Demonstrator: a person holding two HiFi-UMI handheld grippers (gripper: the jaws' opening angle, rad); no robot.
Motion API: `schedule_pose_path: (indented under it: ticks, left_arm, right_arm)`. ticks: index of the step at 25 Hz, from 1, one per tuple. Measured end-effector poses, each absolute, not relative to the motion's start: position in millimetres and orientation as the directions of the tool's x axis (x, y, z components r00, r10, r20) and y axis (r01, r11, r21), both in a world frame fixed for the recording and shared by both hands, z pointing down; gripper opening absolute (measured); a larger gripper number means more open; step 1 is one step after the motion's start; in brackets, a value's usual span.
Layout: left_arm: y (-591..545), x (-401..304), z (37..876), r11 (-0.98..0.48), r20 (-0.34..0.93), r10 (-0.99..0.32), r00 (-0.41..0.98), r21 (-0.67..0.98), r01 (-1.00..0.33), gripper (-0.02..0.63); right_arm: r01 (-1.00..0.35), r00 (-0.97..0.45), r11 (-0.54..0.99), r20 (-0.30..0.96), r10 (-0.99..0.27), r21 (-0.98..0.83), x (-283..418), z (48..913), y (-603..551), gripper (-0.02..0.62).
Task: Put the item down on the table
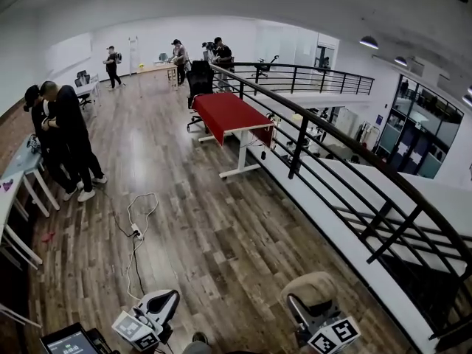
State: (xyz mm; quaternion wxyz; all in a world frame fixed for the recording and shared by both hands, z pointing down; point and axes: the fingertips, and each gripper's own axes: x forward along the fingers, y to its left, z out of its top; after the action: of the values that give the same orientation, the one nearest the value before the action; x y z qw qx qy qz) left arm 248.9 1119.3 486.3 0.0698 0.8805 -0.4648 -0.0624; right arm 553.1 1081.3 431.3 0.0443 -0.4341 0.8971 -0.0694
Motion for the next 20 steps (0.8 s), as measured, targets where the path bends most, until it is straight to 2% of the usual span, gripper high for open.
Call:
schedule_pose_path:
  ticks: [7, 13, 20]
  left_arm:
    - [998, 216, 489, -0.586, -0.030, -0.807, 0.590, 0.169, -0.793, 0.000]
    - [893, 166, 470, -0.627, -0.070, -0.778, 0.624, 0.150, -0.765, 0.000]
    - [785, 114, 470, -0.657, -0.062, -0.752, 0.656, 0.158, -0.737, 0.000]
  right_arm:
    - [-0.808, -0.568, 0.565, -0.034, -0.822, -0.165, 533, 429, 972, 0.282]
    - [-0.828, -0.543, 0.538, -0.016, -0.840, -0.155, 480, 434, 888, 0.282]
    - [-0.852, -0.507, 0.506, -0.025, -0.861, -0.134, 425, 428, 782, 0.282]
